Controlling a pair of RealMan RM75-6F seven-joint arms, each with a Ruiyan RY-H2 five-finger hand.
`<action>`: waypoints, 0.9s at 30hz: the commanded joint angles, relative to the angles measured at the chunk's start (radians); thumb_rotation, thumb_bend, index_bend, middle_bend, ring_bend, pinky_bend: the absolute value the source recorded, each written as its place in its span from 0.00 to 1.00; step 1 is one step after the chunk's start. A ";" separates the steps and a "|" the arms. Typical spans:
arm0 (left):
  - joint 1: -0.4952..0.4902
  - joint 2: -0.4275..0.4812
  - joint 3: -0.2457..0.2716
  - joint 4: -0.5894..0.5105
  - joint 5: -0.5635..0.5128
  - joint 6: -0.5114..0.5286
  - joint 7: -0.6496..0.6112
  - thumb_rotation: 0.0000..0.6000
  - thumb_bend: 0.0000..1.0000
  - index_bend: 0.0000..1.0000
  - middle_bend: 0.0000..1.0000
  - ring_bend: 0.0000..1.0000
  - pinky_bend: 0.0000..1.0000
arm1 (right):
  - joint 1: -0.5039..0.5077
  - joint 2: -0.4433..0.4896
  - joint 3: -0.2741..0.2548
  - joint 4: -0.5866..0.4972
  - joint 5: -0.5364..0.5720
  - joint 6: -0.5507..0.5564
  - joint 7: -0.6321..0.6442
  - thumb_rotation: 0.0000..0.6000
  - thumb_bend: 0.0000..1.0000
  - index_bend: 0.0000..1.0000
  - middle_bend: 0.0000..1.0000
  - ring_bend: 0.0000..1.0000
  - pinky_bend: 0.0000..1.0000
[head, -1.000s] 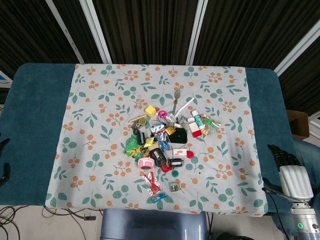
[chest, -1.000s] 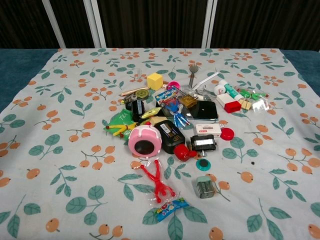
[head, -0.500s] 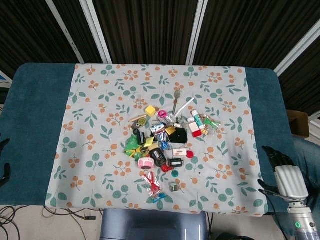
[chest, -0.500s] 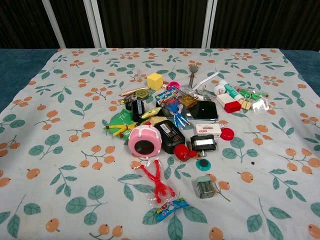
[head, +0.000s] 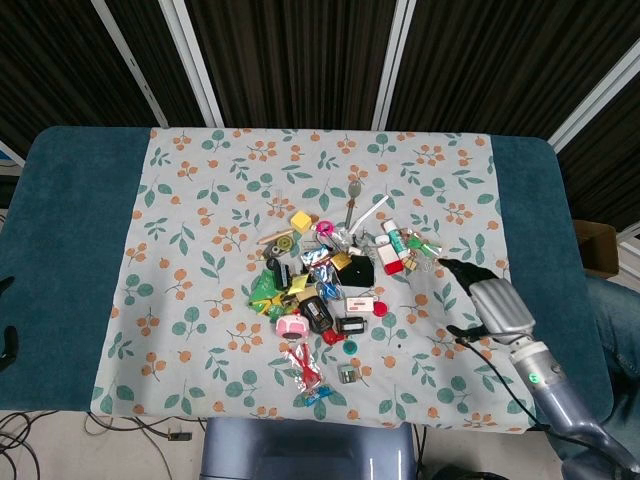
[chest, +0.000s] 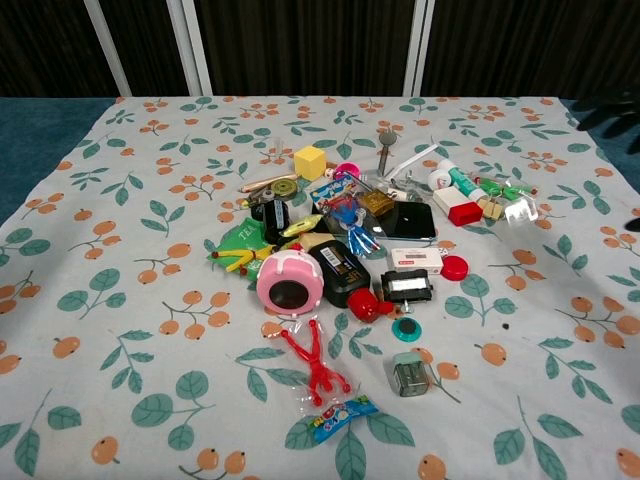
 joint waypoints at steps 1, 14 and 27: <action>0.000 0.001 -0.001 -0.002 -0.003 -0.002 -0.002 1.00 0.59 0.10 0.00 0.12 0.13 | 0.102 -0.036 0.055 -0.044 0.079 -0.120 -0.033 1.00 0.20 0.09 0.17 0.17 0.23; 0.001 0.010 -0.009 -0.011 -0.020 -0.007 -0.024 1.00 0.59 0.10 0.00 0.12 0.13 | 0.268 -0.263 0.073 -0.045 0.292 -0.200 -0.298 1.00 0.21 0.14 0.21 0.17 0.23; -0.001 0.019 -0.012 -0.013 -0.029 -0.016 -0.040 1.00 0.59 0.10 0.00 0.12 0.13 | 0.322 -0.446 0.040 -0.062 0.438 -0.082 -0.516 1.00 0.20 0.20 0.26 0.17 0.23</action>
